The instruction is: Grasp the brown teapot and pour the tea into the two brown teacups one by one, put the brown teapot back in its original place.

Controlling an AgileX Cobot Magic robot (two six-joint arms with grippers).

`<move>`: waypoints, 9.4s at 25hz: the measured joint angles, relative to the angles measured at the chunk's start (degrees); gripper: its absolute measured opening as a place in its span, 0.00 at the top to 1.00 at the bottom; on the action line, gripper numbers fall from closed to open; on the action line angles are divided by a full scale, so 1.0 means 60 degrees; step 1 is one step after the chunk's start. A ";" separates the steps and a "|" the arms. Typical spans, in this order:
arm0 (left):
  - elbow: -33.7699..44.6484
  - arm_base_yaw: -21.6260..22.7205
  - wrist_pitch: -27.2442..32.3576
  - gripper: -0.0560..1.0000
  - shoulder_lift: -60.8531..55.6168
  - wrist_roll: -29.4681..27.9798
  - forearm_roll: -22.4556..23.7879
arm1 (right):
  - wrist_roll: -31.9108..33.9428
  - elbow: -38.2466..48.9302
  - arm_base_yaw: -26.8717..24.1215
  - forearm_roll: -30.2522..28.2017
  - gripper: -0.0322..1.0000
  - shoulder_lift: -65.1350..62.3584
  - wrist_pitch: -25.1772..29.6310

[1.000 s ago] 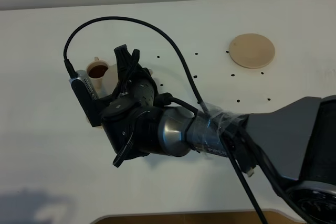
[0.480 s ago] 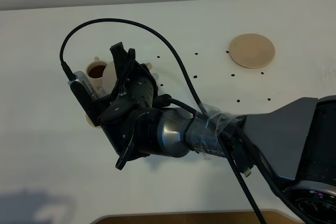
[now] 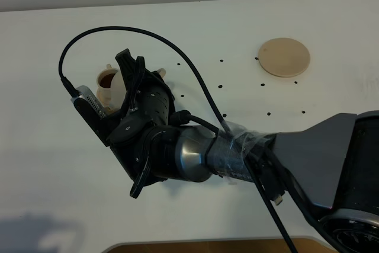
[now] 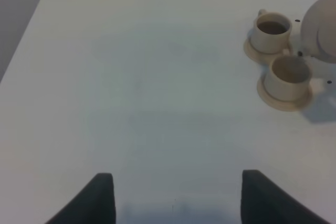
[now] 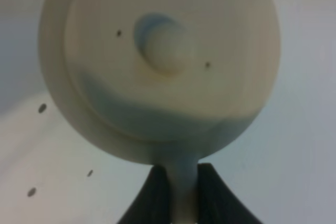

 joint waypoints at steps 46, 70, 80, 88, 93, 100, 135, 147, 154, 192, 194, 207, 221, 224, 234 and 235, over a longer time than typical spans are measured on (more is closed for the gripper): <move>0.0000 0.0000 0.0000 0.42 0.0000 0.0000 0.0000 | -0.1134 -0.0009 0.0206 -0.2298 0.86 0.0343 0.0165; 0.0000 0.0000 0.0000 0.42 0.0000 0.0000 0.0000 | -0.1930 -0.0009 0.0206 -0.2938 0.86 0.0343 0.0382; 0.0000 0.0000 0.0000 0.42 0.0000 0.0000 0.0000 | -0.2231 -0.0009 0.0206 -0.3233 0.86 0.0343 0.0505; 0.0000 0.0000 0.0000 0.42 0.0000 0.0000 0.0000 | -0.2314 -0.0009 0.0206 -0.3258 0.86 0.0343 0.0508; 0.0000 0.0000 0.0000 0.42 0.0000 0.0000 0.0000 | -0.2220 -0.0009 0.0206 -0.2632 0.86 0.0343 0.0516; 0.0000 0.0000 0.0000 0.42 0.0000 0.0000 0.0000 | -0.0656 -0.0009 0.0206 -0.1454 0.86 0.0343 0.0660; 0.0000 0.0000 0.0000 0.42 0.0000 0.0000 0.0000 | 0.2092 -0.0010 -0.1361 0.9143 0.86 -0.1143 -0.0905; 0.0000 0.0000 0.0000 0.42 0.0000 0.0000 0.0000 | 0.2081 0.0007 -0.2428 0.9579 0.86 -0.1340 -0.0696; 0.0000 0.0000 0.0000 0.42 0.0000 0.0000 0.0000 | 0.2081 0.0007 -0.4355 1.0102 0.86 -0.1793 -0.0404; 0.0000 0.0000 0.0000 0.42 0.0000 0.0000 0.0000 | 0.1680 0.0007 -0.7836 1.1325 0.86 -0.0864 -0.0820; 0.0000 0.0000 0.0000 0.42 0.0000 0.0000 0.0000 | 0.1680 0.0007 -0.7836 1.1365 0.86 -0.0856 -0.0875; 0.0000 0.0000 0.0000 0.42 0.0000 0.0000 0.0000 | 0.1680 0.0007 -0.7842 1.1634 0.56 -0.0969 -0.0309; 0.0000 0.0000 0.0000 0.42 0.0000 0.0000 0.0000 | 0.1177 0.0673 -0.7643 1.2847 0.49 -0.3908 0.3267; 0.0000 0.0000 0.0000 0.42 0.0000 0.0000 0.0000 | 0.0967 0.1722 -0.7485 1.3397 0.52 -0.5126 0.3316; 0.0000 0.0000 0.0000 0.42 0.0000 0.0000 0.0000 | 0.0757 0.5901 -0.6681 1.3939 0.55 -0.9964 0.3242; 0.0000 0.0000 0.0000 0.42 0.0000 0.0000 0.0000 | 0.0757 0.6278 -0.6661 1.3996 0.55 -1.0422 0.3250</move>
